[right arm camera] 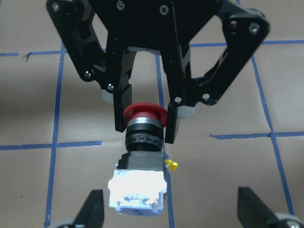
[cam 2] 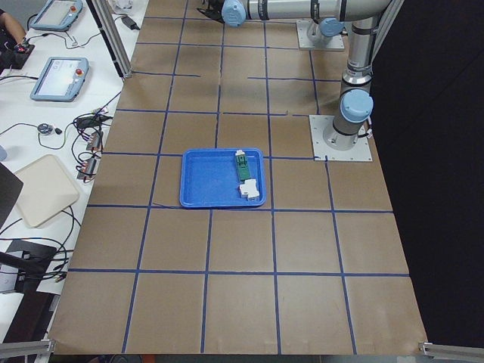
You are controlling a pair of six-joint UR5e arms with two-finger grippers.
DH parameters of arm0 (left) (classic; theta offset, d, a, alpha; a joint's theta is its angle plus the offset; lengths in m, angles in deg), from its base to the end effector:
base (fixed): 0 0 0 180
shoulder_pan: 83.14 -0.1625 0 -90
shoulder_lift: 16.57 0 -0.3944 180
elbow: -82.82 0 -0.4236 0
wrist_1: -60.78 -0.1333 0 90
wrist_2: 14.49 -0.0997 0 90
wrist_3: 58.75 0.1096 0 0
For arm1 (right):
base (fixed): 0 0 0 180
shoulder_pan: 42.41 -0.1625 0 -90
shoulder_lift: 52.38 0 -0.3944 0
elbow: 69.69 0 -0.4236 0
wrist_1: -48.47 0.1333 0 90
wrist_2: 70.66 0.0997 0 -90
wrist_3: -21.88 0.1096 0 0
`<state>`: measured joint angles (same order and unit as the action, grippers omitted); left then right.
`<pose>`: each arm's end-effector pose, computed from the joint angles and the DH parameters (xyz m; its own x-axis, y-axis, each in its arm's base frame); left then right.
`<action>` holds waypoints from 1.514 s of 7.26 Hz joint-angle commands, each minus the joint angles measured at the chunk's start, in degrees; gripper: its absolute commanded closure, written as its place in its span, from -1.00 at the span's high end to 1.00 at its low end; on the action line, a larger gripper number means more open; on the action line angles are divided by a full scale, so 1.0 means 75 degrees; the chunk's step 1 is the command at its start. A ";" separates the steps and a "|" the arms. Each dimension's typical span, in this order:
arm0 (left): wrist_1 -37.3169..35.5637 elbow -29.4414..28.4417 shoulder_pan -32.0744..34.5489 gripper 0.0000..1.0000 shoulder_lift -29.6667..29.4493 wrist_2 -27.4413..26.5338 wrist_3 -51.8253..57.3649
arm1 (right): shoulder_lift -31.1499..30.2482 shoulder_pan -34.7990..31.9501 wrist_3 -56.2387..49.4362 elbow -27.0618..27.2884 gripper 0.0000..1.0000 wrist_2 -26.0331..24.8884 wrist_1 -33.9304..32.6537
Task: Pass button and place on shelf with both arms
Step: 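Close the right gripper on the button body below the red cap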
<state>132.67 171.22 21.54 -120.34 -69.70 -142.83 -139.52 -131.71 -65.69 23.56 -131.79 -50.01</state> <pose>-0.3457 -0.5467 0.3771 -0.3311 -0.9297 0.1615 -0.7493 0.3631 0.5538 0.1796 -0.5467 0.4195 -0.0493 -0.9986 0.0209 -0.8746 0.0331 -0.4837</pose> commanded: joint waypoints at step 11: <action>0.0001 -0.0009 0.0000 -1.00 0.0207 0.0083 -0.0133 | -0.0276 -0.0093 -0.0077 0.0200 -0.79 -0.0030 0.0065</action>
<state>132.67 171.15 21.53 -118.90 -69.09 -143.82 -141.56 -132.40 -66.11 25.50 -131.95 -49.45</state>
